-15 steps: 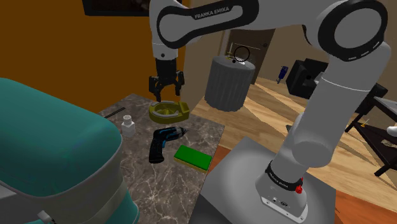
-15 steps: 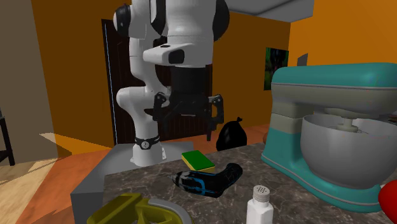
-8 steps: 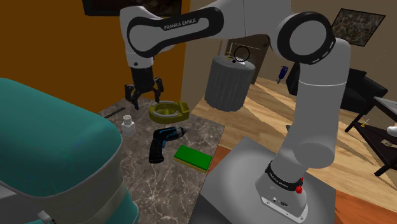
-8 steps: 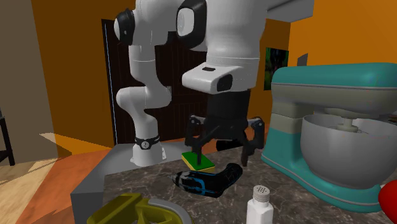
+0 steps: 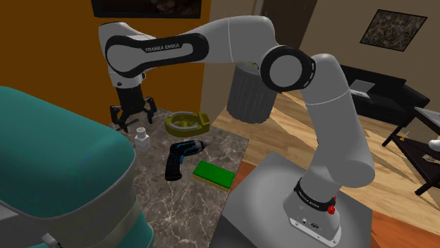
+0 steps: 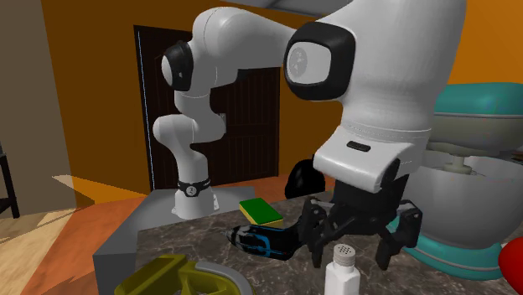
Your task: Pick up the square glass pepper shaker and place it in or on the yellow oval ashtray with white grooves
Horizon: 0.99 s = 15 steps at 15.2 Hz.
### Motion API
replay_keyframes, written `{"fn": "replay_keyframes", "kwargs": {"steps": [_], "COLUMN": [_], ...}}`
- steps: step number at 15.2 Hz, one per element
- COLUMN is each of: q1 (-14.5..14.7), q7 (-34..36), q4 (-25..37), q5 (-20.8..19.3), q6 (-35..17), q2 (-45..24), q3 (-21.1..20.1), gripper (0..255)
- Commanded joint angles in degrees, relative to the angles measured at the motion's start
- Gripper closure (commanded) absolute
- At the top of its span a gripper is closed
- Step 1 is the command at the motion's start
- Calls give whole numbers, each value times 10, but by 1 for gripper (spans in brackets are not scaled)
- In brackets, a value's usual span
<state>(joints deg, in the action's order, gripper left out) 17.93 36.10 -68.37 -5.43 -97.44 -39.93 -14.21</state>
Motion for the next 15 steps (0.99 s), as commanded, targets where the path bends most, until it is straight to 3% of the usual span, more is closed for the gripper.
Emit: {"fn": "replay_keyframes", "kwargs": {"steps": [1, 8, 15], "q1": [7, 3, 3], "q7": [4, 6, 6], "q4": [22, -35, -34], "q5": [-2, -3, -3], "q6": [3, -49, -49], "q2": [-19, -16, -16], "q3": [0, 1, 1], "gripper": [0, 0, 0]}}
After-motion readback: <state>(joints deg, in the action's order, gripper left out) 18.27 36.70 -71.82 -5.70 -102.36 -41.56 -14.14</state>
